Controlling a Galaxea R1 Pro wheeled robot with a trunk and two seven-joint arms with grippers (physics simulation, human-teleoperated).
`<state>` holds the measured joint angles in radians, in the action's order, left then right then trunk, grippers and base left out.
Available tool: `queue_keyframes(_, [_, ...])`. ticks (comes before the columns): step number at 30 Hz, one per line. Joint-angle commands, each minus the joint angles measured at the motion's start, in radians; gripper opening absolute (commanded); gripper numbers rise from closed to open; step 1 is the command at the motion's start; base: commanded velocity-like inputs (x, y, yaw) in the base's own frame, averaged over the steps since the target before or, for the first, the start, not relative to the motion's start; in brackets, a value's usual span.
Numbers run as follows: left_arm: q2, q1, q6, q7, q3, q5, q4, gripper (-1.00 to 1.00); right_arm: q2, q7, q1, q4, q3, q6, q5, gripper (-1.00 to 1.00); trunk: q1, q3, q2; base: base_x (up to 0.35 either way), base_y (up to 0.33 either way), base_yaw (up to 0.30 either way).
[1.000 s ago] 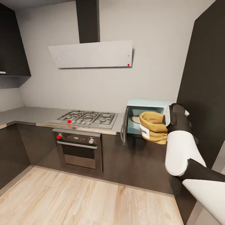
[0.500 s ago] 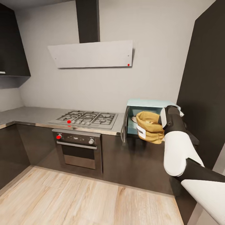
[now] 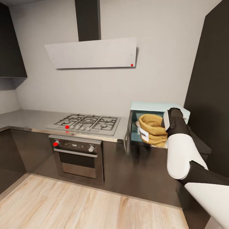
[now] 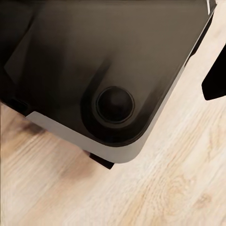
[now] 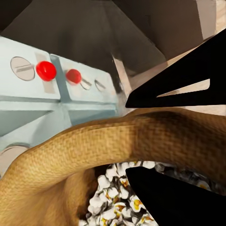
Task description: In the kitchen, take the popcorn bag from the countertop, put it into the microwave, and heat it until the popcorn is cooked so the cooked popcorn ends up inside the bag.
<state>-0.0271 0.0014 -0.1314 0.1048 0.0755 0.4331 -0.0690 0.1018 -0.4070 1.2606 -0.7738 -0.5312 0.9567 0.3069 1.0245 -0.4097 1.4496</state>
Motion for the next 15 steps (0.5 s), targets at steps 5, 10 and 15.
queue_keyframes(5, [-0.001,0.000,-0.002,0.003,0.007,-0.005,-0.002,1.00,-0.005,-0.004,0.001,-0.001,-0.004,0.001,0.001,-1.00,0.001,-0.001,0.000,0.320,0.000,0.000])
queue_keyframes(10, [-0.001,0.000,-0.005,0.003,0.007,-0.007,-0.002,1.00,-0.008,-0.005,0.002,-0.005,-0.004,0.001,0.003,-1.00,0.001,-0.001,0.000,0.259,0.000,0.000])
queue_keyframes(15, [-0.001,0.000,-0.008,0.001,0.008,-0.006,-0.002,1.00,-0.008,-0.003,0.001,-0.009,-0.004,0.001,0.003,-1.00,0.001,-0.001,0.000,0.021,0.000,0.000])
